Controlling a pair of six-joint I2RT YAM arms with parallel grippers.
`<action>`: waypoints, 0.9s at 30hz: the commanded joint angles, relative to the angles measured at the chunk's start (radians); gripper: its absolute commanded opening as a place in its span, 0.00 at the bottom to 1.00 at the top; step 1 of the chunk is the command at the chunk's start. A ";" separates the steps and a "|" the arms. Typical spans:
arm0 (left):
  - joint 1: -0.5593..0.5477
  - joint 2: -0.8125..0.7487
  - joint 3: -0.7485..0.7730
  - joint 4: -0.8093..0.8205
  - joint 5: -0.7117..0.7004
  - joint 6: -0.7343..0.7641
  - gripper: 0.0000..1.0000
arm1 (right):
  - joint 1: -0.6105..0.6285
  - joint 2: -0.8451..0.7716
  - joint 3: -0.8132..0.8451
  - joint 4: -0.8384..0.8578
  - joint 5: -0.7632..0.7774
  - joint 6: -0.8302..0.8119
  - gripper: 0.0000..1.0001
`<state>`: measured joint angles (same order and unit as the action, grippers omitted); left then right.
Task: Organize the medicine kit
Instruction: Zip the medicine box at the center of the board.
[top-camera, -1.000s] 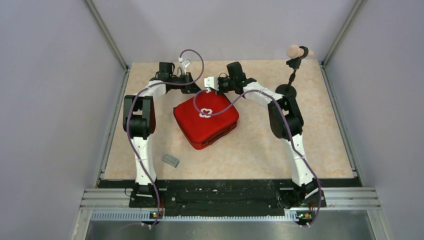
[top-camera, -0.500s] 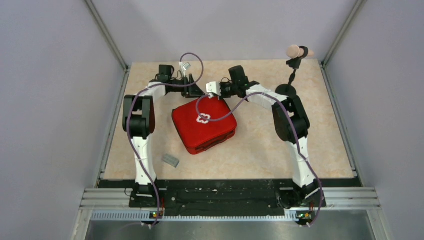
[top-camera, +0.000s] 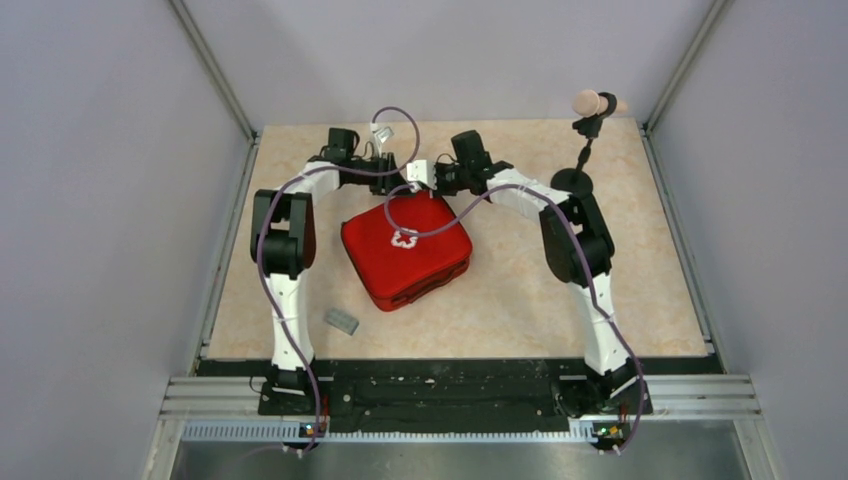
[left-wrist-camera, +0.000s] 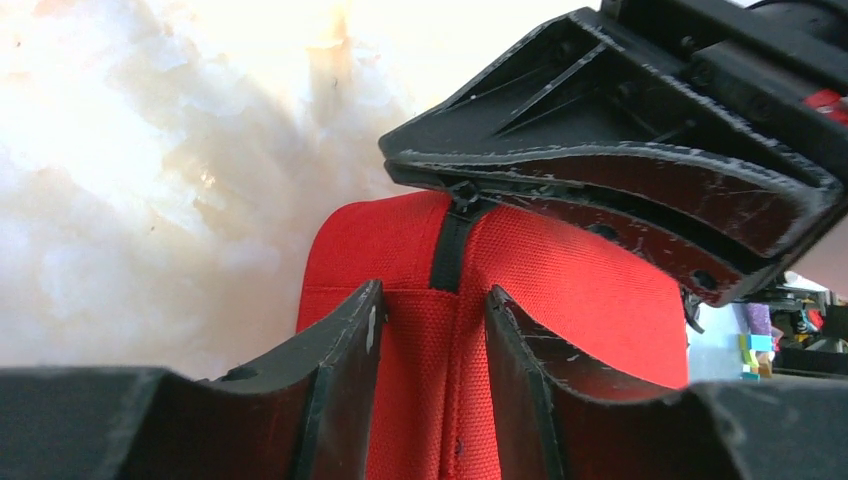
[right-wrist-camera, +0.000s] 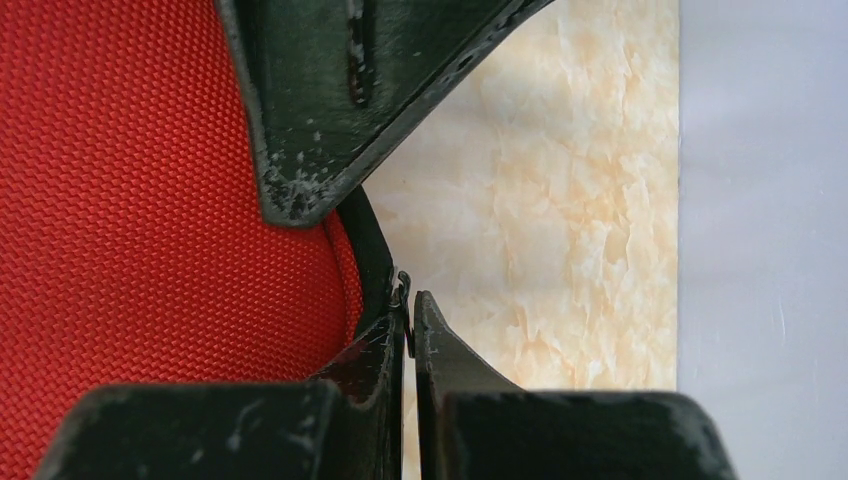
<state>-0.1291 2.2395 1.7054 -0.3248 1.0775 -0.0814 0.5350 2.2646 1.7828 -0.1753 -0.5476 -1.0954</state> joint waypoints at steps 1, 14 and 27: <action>-0.033 0.024 -0.039 -0.165 0.027 0.044 0.50 | 0.029 0.017 0.043 0.067 -0.005 0.040 0.00; -0.045 0.067 -0.029 -0.237 0.063 0.157 0.00 | 0.036 -0.001 0.001 0.107 0.033 0.062 0.00; 0.121 -0.077 -0.057 -0.172 -0.022 0.085 0.00 | -0.049 -0.155 -0.152 -0.055 0.195 -0.051 0.00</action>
<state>-0.1104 2.2341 1.6875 -0.3866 1.0874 0.0666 0.5400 2.2017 1.6833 -0.1455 -0.4808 -1.1255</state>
